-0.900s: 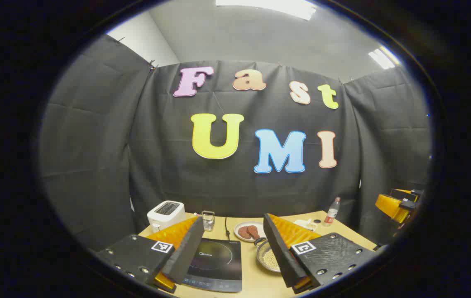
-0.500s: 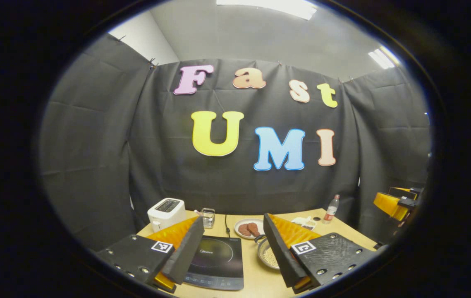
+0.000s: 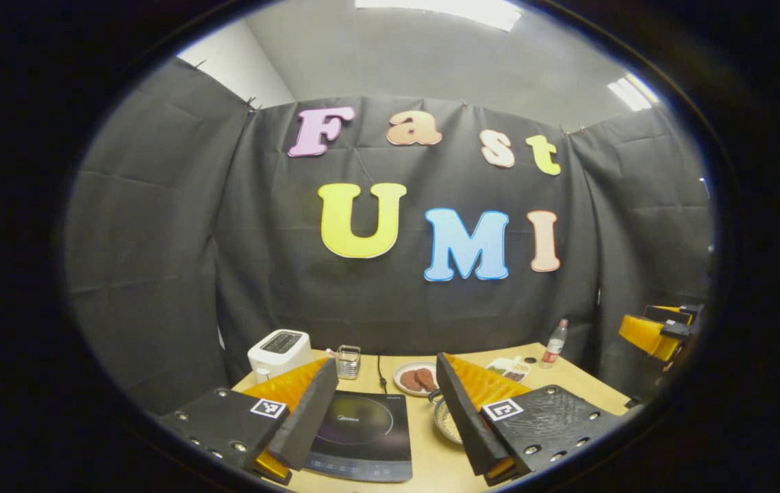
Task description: First push the handle of the pot to place it horizontally, then grasp the pot with both hands and set it on the induction cooktop.
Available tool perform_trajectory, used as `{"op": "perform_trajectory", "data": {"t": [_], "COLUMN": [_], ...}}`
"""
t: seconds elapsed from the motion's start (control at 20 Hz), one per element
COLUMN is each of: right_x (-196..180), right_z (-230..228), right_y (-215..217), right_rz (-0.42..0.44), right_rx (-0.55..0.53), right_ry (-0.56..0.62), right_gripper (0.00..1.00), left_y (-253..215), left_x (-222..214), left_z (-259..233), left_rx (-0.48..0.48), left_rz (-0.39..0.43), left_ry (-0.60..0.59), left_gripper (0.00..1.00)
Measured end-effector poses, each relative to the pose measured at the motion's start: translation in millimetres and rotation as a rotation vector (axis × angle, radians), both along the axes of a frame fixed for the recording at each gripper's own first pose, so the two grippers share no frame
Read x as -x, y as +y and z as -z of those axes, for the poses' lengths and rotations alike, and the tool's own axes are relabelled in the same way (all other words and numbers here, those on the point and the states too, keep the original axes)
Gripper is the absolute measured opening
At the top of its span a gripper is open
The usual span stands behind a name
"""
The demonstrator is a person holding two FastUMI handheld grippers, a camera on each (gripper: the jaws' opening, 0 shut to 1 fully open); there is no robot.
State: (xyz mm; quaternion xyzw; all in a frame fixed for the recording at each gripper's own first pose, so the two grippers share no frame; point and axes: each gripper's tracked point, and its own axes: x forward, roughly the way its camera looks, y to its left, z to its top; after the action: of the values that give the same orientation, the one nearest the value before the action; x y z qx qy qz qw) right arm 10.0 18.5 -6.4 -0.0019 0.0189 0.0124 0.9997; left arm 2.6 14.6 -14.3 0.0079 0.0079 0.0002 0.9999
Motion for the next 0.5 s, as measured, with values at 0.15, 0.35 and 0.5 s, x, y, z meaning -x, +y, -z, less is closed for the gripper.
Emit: {"op": "perform_trajectory", "data": {"t": [0.15,0.35,0.5], "right_x": [-6.8,-18.6,-30.4], "right_z": [10.1,27.4,52.3], "right_y": [0.8,-3.3,-9.5], "right_rz": [-0.002,0.005,0.016], "right_rx": [-0.001,0.031,0.101], "right_ry": [0.038,0.116,0.218], "right_gripper": [0.97,0.96,0.98], "left_y": [-1.5,-2.2,-2.8], "left_x": [-2.9,-9.4,-13.3], "left_z": [3.5,8.9,13.5], "left_rx": [-0.004,-0.011,-0.024], "left_rz": [0.007,0.009,0.014], "left_ry": [0.005,0.015,0.026], "left_gripper": [0.83,0.83,0.83]}}
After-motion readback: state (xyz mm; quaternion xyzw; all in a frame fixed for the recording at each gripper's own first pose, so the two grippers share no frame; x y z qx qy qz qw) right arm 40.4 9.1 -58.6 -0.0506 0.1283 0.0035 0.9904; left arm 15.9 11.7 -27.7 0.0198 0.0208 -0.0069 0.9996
